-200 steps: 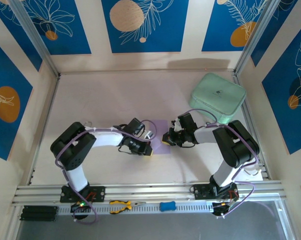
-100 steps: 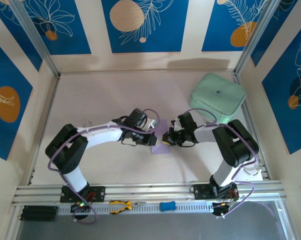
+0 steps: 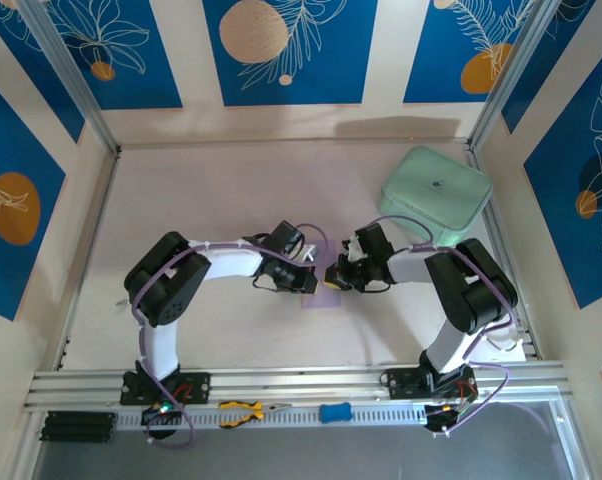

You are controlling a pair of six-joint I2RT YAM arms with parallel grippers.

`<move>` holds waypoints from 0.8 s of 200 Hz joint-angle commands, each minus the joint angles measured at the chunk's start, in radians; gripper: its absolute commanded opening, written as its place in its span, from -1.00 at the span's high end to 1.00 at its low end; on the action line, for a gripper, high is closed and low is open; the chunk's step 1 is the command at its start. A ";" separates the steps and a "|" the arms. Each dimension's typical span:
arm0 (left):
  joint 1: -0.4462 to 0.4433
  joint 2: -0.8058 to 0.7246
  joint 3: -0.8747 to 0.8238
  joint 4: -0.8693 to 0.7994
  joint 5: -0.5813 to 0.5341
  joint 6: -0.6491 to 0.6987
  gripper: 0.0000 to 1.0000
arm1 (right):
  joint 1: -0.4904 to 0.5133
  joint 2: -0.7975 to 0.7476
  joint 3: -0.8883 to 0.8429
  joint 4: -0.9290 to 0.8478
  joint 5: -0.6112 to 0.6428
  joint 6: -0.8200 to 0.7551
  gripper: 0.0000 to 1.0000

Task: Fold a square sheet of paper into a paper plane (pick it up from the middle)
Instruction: Fold the triangle a second time at the center of the table.

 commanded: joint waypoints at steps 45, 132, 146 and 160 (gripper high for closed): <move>-0.003 0.009 -0.109 0.001 -0.035 -0.011 1.00 | 0.018 -0.053 0.025 -0.029 0.006 -0.007 1.00; -0.003 -0.034 -0.130 -0.011 -0.042 -0.033 1.00 | -0.052 -0.060 0.037 -0.088 0.061 0.007 0.94; -0.007 -0.068 -0.138 0.001 -0.045 -0.048 1.00 | -0.065 -0.129 0.030 -0.109 0.069 0.002 0.82; -0.016 -0.122 -0.139 0.014 -0.058 -0.053 1.00 | -0.063 -0.197 0.023 -0.150 0.089 0.001 0.74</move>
